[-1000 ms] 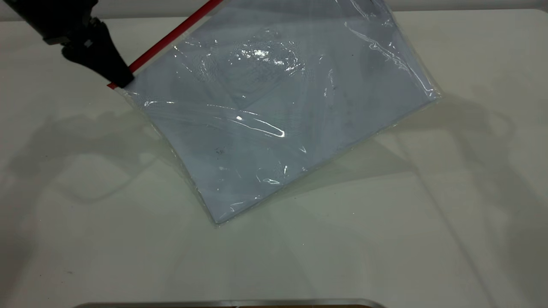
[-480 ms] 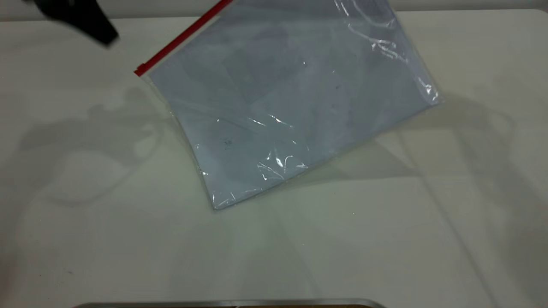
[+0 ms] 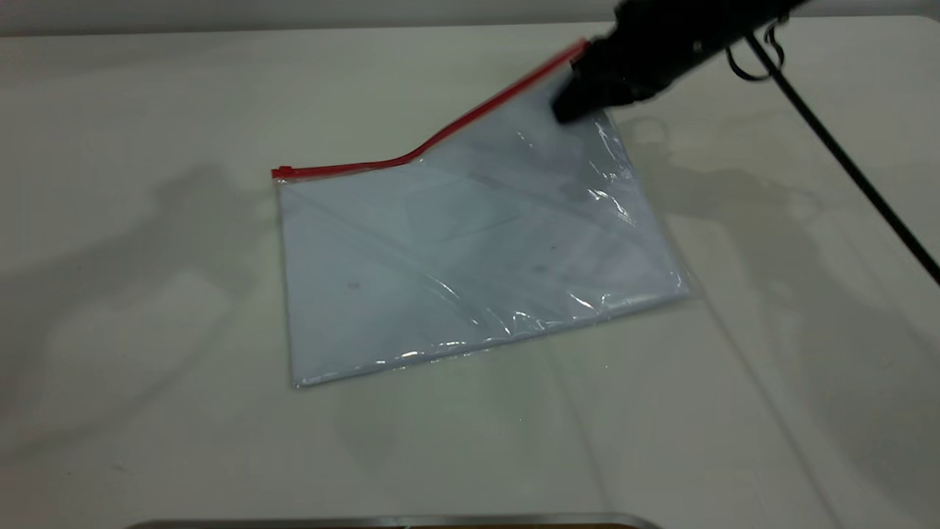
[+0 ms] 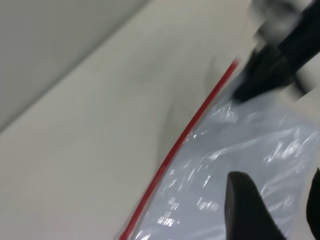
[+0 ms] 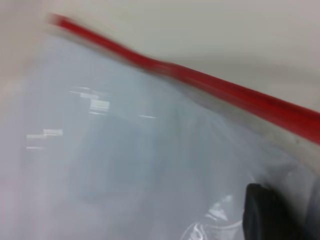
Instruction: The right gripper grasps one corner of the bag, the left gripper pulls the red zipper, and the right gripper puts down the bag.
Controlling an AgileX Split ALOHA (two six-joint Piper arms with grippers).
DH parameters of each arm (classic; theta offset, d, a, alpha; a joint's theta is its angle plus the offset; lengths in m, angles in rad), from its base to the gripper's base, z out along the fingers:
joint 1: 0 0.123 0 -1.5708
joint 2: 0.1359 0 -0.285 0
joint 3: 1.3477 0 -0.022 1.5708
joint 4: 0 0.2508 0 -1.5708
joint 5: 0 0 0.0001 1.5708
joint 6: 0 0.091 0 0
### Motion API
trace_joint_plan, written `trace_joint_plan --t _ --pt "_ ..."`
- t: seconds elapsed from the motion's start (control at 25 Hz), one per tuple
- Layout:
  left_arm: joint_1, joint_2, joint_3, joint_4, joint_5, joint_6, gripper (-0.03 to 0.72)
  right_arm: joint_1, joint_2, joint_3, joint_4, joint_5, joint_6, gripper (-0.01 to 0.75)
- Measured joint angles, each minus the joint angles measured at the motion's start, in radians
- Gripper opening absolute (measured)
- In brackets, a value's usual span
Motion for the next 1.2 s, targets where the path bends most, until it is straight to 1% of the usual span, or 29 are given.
trace_joint_plan --t 0.04,0.12,0.2,0.24,0.28,0.36,0.48,0.56,0.6,0.68,0.84,0.92,1.08,1.2 --pt "0.0 -0.019 0.0 -0.021 0.011 0.0 0.367 -0.003 0.01 0.0 -0.024 -0.055 0.035 0.177" --pt "0.0 -0.056 0.0 -0.049 0.034 0.0 0.367 -0.016 0.017 0.0 -0.089 -0.131 0.148 0.25" --pt "0.0 -0.101 0.0 -0.054 0.061 -0.001 0.368 -0.046 0.015 0.0 -0.173 -0.14 0.312 0.336" --pt "0.0 -0.121 0.0 -0.055 0.077 -0.005 0.368 -0.062 0.01 -0.001 -0.217 -0.115 0.38 0.376" --pt "0.0 -0.147 0.001 -0.055 0.089 -0.01 0.369 -0.082 0.004 -0.002 -0.255 -0.055 0.452 0.404" --pt "0.0 -0.197 0.001 -0.054 0.118 -0.036 0.369 -0.116 -0.019 -0.002 -0.335 0.109 0.548 0.447" --pt "0.0 -0.287 0.002 -0.05 0.168 -0.105 0.369 -0.138 -0.079 -0.002 -0.421 0.419 0.654 0.458" --pt "0.0 -0.343 0.002 -0.035 0.206 -0.164 0.369 -0.138 -0.136 -0.002 -0.446 0.583 0.716 0.452" --pt "0.0 -0.371 0.002 -0.022 0.226 -0.2 0.369 -0.132 -0.171 -0.002 -0.447 0.635 0.735 0.444" --pt "0.0 -0.417 0.002 0.021 0.268 -0.28 0.369 -0.118 -0.248 -0.002 -0.448 0.669 0.753 0.421" --pt "0.0 -0.49 0.002 0.154 0.359 -0.424 0.369 -0.064 -0.41 -0.002 -0.49 0.687 0.835 0.387" --pt "0.0 -0.524 0.002 0.245 0.36 -0.516 0.369 -0.025 -0.517 -0.002 -0.583 0.697 0.909 0.384" --pt "0.0 -0.587 0.004 0.485 0.36 -0.725 0.369 0.073 -0.745 0.004 -0.863 0.717 1.065 0.385" --pt "0.0 -0.647 0.031 0.648 0.36 -0.874 0.369 0.147 -0.907 0.056 -1.027 0.728 1.216 0.385"
